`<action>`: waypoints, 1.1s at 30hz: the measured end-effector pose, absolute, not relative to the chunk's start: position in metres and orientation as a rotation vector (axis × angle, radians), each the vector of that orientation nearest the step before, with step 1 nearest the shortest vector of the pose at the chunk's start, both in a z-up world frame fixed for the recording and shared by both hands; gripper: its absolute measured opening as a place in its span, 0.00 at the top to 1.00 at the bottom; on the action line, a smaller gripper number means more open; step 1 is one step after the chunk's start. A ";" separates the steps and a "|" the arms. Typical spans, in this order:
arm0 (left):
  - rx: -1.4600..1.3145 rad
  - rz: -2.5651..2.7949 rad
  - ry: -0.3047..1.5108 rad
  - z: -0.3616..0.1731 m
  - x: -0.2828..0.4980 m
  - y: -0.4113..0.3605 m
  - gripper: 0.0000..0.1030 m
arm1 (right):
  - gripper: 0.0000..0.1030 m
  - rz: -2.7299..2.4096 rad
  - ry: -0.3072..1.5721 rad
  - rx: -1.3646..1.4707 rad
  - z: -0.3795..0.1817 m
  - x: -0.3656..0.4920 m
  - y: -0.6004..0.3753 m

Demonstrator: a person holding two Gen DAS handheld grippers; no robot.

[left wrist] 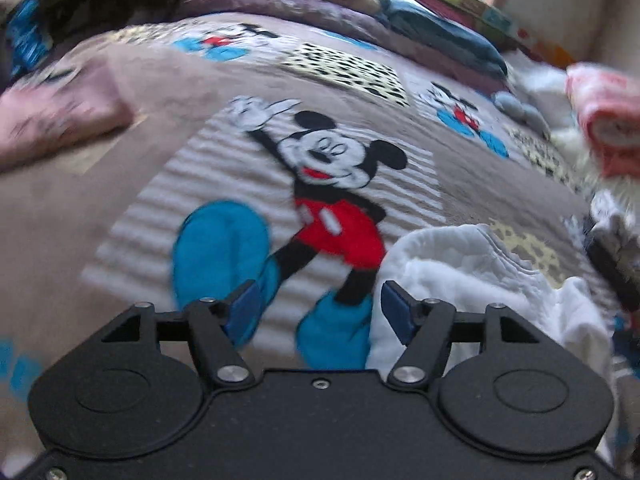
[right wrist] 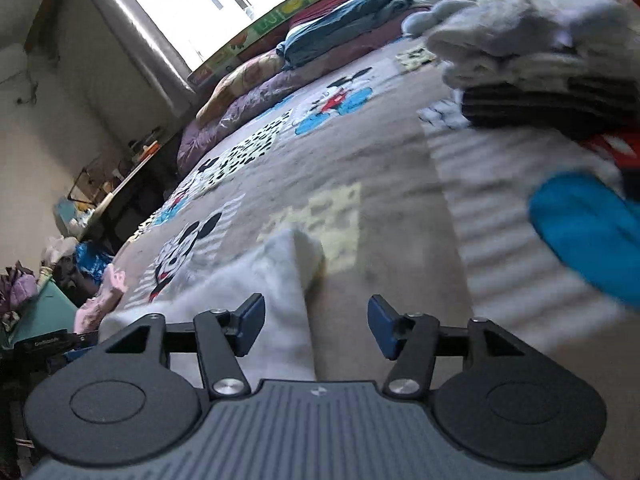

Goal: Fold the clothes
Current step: 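Open both grippers to release the sweatshirt onto the bed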

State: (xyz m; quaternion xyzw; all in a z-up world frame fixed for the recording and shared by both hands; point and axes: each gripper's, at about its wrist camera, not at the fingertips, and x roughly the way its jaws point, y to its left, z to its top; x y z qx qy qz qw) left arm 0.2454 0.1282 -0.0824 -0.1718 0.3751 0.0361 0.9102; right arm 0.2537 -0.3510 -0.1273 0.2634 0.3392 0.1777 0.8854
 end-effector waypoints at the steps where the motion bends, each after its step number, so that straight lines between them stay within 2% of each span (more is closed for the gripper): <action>1: -0.388 0.077 0.769 -0.083 0.233 0.131 0.32 | 0.44 0.364 0.704 0.563 -0.131 0.242 -0.354; 4: -0.503 0.071 0.756 -0.086 0.196 0.138 0.32 | 0.44 0.298 0.667 0.523 -0.140 0.204 -0.358; 9: -0.698 0.043 0.733 -0.094 0.141 0.140 0.32 | 0.42 0.188 0.544 0.294 -0.148 0.145 -0.348; 11: -0.770 0.021 0.731 -0.097 0.126 0.137 0.32 | 0.21 0.169 0.541 0.268 -0.154 0.132 -0.348; 13: -0.842 -0.004 0.733 -0.099 0.113 0.133 0.32 | 0.17 0.181 0.551 0.280 -0.160 0.130 -0.349; 16: -0.953 -0.034 0.735 -0.106 0.102 0.130 0.32 | 0.00 0.198 0.567 0.195 -0.164 0.132 -0.337; 21: -1.151 -0.055 0.721 -0.123 0.100 0.127 0.32 | 0.00 0.214 0.565 0.146 -0.169 0.132 -0.331; 33: -1.385 -0.040 0.659 -0.150 0.115 0.123 0.35 | 0.00 0.280 0.493 0.312 -0.175 0.125 -0.353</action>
